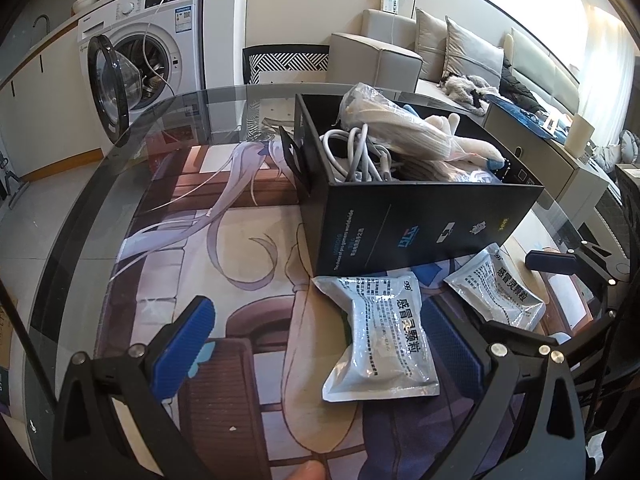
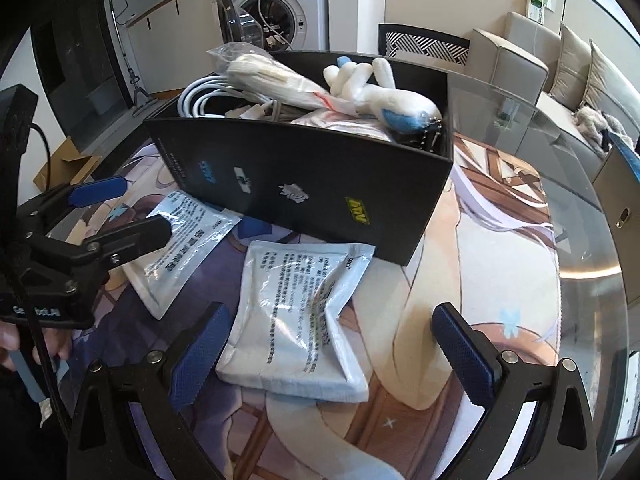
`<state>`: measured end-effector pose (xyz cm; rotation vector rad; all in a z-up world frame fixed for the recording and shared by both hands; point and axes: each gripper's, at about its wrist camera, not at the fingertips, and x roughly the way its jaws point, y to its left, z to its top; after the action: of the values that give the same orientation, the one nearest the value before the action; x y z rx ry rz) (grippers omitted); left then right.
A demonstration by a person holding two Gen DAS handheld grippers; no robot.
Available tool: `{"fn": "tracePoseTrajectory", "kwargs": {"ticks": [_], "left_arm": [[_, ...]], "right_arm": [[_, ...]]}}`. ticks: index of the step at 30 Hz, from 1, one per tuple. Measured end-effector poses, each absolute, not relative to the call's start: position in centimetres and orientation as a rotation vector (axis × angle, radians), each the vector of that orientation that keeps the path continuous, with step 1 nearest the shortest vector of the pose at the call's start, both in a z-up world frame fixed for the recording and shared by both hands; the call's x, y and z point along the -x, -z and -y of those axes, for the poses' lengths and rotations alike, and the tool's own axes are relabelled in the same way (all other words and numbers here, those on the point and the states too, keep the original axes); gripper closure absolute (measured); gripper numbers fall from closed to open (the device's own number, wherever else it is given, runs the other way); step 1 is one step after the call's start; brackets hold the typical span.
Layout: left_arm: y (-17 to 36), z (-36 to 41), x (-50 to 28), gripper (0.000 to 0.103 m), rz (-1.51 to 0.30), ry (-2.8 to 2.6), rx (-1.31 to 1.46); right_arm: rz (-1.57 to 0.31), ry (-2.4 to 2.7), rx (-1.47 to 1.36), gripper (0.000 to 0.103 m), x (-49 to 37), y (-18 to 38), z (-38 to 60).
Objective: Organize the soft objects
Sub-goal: 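Withdraw both tools from the box toward the white printed packets, then grasp a white printed packet with the right tool while the left tool grasps another packet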
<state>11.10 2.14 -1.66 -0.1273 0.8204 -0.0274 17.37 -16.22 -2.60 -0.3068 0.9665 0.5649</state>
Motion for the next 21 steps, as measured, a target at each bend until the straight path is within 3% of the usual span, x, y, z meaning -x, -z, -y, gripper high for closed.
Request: {"fn": "tracePoseTrajectory", "kwargs": {"ticks": [7, 11, 21], "left_arm": [[1.8, -2.0, -11.2, 0.0, -0.824, 0.031, 0.131], [1.8, -2.1, -11.2, 0.0, -0.826, 0.031, 0.135], [2.1, -1.7, -11.4, 0.0, -0.842, 0.046, 0.124]], "right_arm": [[-0.94, -0.581, 0.343, 0.002, -16.7, 2.6, 15.1], [-0.941, -0.586, 0.35, 0.01, -16.9, 2.7, 14.9], [-0.946, -0.593, 0.355, 0.011, -16.5, 2.8, 15.3]]}}
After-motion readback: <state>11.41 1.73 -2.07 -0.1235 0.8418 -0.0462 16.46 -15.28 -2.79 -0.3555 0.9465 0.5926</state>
